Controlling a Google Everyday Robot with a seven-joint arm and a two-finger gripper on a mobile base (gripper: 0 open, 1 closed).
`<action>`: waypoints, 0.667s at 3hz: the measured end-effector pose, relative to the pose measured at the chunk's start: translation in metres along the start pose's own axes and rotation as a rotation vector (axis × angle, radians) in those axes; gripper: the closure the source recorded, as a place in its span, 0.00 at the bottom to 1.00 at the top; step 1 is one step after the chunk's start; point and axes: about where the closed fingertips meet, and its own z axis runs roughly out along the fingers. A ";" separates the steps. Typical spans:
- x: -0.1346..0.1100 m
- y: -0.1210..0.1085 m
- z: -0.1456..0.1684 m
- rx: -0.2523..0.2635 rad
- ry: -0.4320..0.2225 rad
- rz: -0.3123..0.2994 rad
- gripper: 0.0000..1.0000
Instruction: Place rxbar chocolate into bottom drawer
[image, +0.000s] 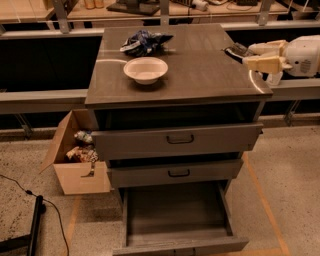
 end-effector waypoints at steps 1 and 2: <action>0.007 0.023 0.000 -0.093 0.025 -0.026 1.00; 0.002 0.036 0.001 -0.159 0.032 -0.026 1.00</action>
Offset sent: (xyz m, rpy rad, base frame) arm -0.0486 0.0218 -0.0032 -0.0542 0.0850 0.2410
